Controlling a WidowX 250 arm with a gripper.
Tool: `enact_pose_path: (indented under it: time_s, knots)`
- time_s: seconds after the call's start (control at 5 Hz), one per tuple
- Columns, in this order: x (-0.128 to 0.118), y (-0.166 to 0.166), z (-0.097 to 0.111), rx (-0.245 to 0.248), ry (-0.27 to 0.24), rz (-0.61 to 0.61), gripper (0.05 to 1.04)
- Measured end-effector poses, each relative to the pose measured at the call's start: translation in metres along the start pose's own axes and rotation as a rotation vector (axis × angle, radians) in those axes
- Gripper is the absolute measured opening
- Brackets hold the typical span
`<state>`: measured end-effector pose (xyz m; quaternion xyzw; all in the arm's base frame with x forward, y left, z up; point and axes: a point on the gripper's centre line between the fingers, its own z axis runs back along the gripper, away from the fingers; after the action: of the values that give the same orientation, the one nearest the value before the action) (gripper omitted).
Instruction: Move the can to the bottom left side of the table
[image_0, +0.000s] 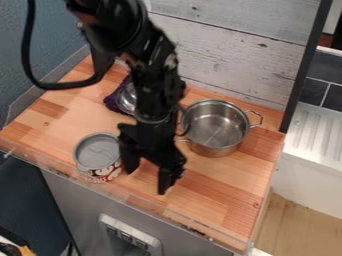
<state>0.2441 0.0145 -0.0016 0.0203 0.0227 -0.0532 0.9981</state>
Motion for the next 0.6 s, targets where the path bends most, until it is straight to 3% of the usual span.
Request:
enact_pose_path:
  time_s: [0.4, 0.6]
  knots:
    - [0.011, 0.053, -0.010, -0.015, 0.035, 0.105, 1.001]
    - [0.009, 0.086, -0.010, -0.014, 0.078, 0.135, 1.001]
